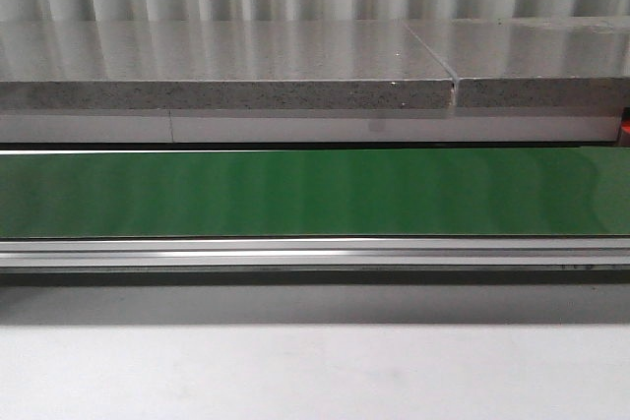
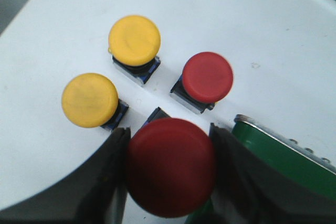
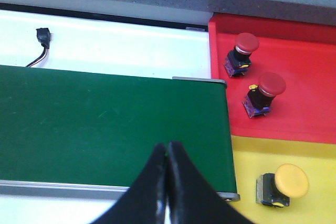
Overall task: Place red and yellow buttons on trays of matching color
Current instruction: 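Set the red push button on the belt and open the left gripper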
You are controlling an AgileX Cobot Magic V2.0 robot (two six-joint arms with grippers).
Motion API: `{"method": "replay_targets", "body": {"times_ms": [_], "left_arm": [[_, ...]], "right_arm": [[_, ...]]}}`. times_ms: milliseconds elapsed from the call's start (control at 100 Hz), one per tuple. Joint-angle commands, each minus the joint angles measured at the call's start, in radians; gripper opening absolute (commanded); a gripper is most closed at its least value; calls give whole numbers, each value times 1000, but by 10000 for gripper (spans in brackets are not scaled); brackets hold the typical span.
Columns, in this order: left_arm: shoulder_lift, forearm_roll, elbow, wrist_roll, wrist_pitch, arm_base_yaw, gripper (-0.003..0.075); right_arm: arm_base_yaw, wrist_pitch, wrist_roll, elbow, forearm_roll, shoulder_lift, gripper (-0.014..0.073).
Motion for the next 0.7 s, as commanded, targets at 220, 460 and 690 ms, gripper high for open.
{"method": "replay_targets", "body": {"times_ms": [220,460,690], "left_arm": [[-171,-233,-31,313,81,-1,-20],[-167,-366,-18,454,118,-24,-20],[-161,-348,-18,483,118,-83,-20]], "right_arm": [[2,-58,-6,-25,-3,-6,-69],[2,-58,-6,-25,-3,-6,-69],[2,-58,-6,-25,-3,-6,-69]]}}
